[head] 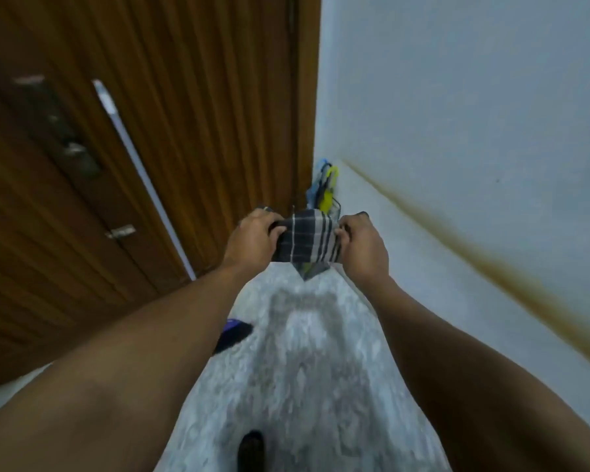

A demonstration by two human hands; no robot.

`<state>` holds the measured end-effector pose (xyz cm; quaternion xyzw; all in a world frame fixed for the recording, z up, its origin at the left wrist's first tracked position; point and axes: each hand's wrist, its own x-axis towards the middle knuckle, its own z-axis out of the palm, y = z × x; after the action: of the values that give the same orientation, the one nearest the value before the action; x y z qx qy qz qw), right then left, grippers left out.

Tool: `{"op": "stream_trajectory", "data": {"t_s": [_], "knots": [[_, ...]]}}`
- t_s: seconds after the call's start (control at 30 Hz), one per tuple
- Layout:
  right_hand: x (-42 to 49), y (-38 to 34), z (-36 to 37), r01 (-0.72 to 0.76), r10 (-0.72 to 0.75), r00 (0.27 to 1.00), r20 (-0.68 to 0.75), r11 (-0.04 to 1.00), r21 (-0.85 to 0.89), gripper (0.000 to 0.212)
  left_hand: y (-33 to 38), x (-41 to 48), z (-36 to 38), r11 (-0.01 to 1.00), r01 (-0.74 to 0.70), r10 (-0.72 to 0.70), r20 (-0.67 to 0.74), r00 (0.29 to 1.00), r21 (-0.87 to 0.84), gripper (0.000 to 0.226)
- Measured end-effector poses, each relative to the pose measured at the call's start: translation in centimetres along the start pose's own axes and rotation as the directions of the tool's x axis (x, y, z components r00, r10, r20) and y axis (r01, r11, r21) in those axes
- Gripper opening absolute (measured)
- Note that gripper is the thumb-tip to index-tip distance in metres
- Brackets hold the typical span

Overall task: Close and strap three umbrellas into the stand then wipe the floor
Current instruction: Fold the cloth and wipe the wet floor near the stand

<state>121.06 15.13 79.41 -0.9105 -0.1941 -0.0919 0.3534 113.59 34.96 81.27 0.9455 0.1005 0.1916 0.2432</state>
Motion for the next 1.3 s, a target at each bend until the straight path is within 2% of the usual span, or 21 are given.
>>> {"op": "stream_trajectory", "data": {"t_s": [0.07,0.2,0.37,0.47,0.57,0.63,0.8,1.03,1.2,1.3], "knots": [[2.0,-4.5,0.1,0.14,-0.139,0.99,-0.018,0.989,0.048,0.013,-1.1,0.2,-4.7,0.999,0.021,-0.017,-0.103,0.995,0.039,0.022],[4.6,-15.8,1.0,0.378,-0.377,0.926,-0.034,0.914,0.145,0.014,-4.6,-0.5,-16.0,0.989,0.098,-0.062,-0.289,0.955,0.11,0.024],[6.0,-30.5,3.1,0.537,-0.53,0.843,-0.094,0.816,0.215,0.014,-9.8,-2.0,-28.7,0.974,0.185,-0.089,-0.52,0.849,0.134,0.023],[6.4,-38.4,5.6,0.587,-0.576,0.808,-0.12,0.772,0.244,0.014,-13.7,-3.0,-35.0,0.965,0.23,-0.113,-0.591,0.799,0.126,0.02],[6.7,-45.9,8.9,0.634,-0.623,0.771,-0.133,0.726,0.266,0.01,-18.4,-4.0,-40.8,0.957,0.262,-0.133,-0.614,0.778,0.125,0.008],[6.9,-50.8,11.6,0.654,-0.645,0.751,-0.142,0.699,0.289,0.005,-22.0,-4.5,-44.4,0.94,0.289,-0.114,-0.631,0.768,0.182,0.017],[7.2,-59.2,18.0,0.68,-0.661,0.73,-0.171,0.678,0.281,0.018,-30.7,-4.3,-50.0,0.9,0.317,-0.089,-0.586,0.805,0.3,0.028],[10.6,-65.3,24.2,0.71,-0.698,0.704,-0.131,0.683,0.171,0.032,-38.8,-0.2,-53.7,0.914,0.285,-0.063,-0.591,0.804,0.291,0.028],[14.7,-67.9,28.2,0.688,-0.691,0.717,-0.092,0.682,0.247,0.027,-43.8,4.2,-54.2,0.892,0.318,-0.072,-0.595,0.801,0.32,0.034],[18.2,-69.3,31.1,0.717,-0.711,0.696,-0.098,0.681,0.152,0.033,-46.9,7.3,-54.3,0.874,0.342,-0.063,-0.617,0.784,0.345,0.036]]}}
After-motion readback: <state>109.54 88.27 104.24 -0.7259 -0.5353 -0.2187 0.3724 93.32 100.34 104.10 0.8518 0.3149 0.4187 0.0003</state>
